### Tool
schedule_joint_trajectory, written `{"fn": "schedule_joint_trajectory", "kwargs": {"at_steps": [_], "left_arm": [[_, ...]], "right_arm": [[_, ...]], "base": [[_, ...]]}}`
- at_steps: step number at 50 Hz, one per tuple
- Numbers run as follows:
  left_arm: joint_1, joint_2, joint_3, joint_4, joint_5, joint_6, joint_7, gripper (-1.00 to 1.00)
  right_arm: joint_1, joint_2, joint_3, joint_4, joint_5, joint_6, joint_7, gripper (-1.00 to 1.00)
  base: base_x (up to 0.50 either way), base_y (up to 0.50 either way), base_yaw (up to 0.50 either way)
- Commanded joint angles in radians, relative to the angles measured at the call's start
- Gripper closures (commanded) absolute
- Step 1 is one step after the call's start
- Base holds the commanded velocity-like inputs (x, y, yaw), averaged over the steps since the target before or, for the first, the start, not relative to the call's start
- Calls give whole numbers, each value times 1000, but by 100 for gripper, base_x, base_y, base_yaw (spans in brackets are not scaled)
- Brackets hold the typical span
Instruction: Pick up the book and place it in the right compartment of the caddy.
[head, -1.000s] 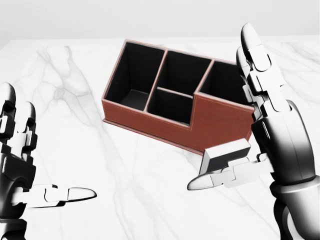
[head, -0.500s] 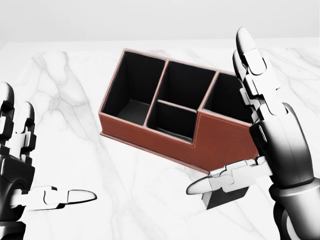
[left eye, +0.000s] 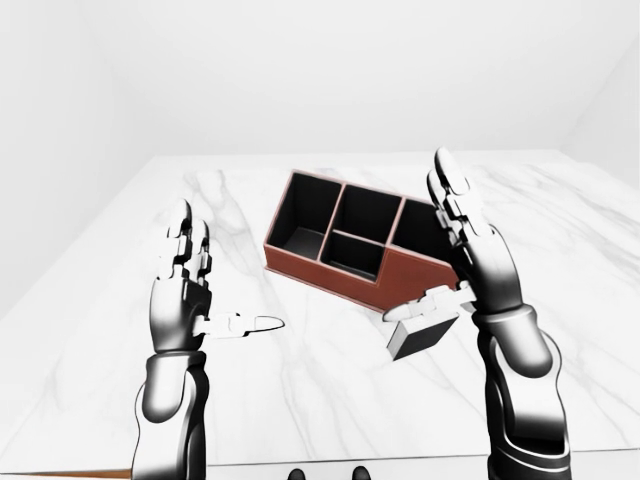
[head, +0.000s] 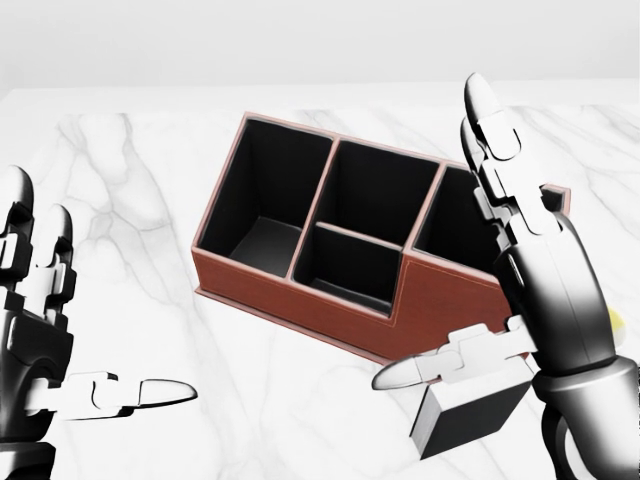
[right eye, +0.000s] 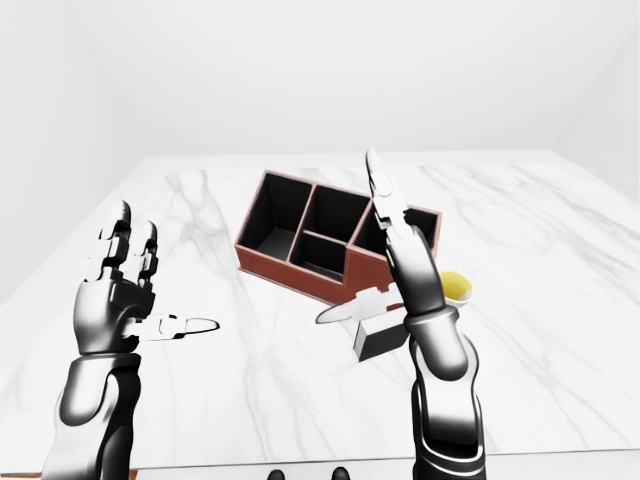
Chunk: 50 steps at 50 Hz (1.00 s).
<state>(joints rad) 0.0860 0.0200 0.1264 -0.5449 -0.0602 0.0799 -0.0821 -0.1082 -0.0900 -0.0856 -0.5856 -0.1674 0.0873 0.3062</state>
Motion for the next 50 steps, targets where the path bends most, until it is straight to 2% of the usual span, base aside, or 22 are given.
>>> {"fn": "schedule_joint_trajectory", "kwargs": {"at_steps": [1,8,15,16,17,18,20,24,25,26,31,33,34,35,37,38,40,41,43,50], "left_arm": [[0,0,-2,8,0,-5,0,-100],[3,0,-2,6,-2,-5,0,-100],[4,0,0,7,-4,-6,-2,-100],[3,0,0,11,-4,-9,-2,-100],[2,0,-1,17,-4,-13,-2,-100],[2,0,-1,21,-4,-17,-3,-100],[6,0,-3,24,-4,-21,-5,-100],[10,-1,-4,18,-7,-18,-7,-100],[8,-1,-3,20,-11,-16,-7,-100],[9,-1,-3,20,-11,-17,-8,-100],[15,-1,-1,3,-14,-7,-10,-100],[17,-1,0,0,-16,-5,-14,-100],[17,-1,0,0,-16,-5,-15,-100],[18,-2,0,-2,-17,-4,-16,-100],[18,-2,0,-3,-18,-4,-17,-100],[19,-2,0,-1,-18,-6,-19,-100],[19,-3,0,3,-18,-9,-20,-100],[19,-3,0,5,-19,-10,-20,-100],[20,-3,0,8,-17,-13,-20,-100],[24,-4,-2,16,-17,-22,-21,-100]], "right_arm": [[14,-1,8,13,-27,0,7,-100],[48,0,40,-32,-122,0,38,-100],[79,-2,66,-69,-302,-1,71,-100],[83,-6,68,-70,-336,-34,74,-100],[92,1,74,-88,-353,-42,90,-100],[97,12,79,-105,-339,-27,121,-100],[114,14,95,-147,-378,-41,145,-100],[133,17,116,-204,-425,-44,221,-100],[152,12,140,-245,-433,-45,278,-100],[168,6,156,-267,-461,-54,319,-100],[213,11,181,-304,-541,-103,392,-100],[225,20,207,-317,-585,-114,392,-62],[226,24,212,-315,-605,-120,392,-51],[225,19,213,-306,-633,-146,392,-45],[233,25,213,-305,-639,-153,392,-45],[249,31,213,-314,-642,-146,392,-43],[266,22,206,-308,-661,-172,392,-42],[282,23,208,-305,-659,-175,392,-40],[298,19,207,-300,-670,-175,392,-34],[303,17,190,-223,-741,-175,392,-33]], "base": [[0,0,0],[0,0,0],[0,0,0],[0,0,0],[0,0,0],[0,0,0],[0,0,0],[0,0,0],[0,0,0],[0,0,0],[0,0,0],[0,0,0],[0,0,0],[0,0,0],[0,0,0],[0,0,0],[0,0,0],[0,0,0],[0,0,0],[0,0,0]]}}
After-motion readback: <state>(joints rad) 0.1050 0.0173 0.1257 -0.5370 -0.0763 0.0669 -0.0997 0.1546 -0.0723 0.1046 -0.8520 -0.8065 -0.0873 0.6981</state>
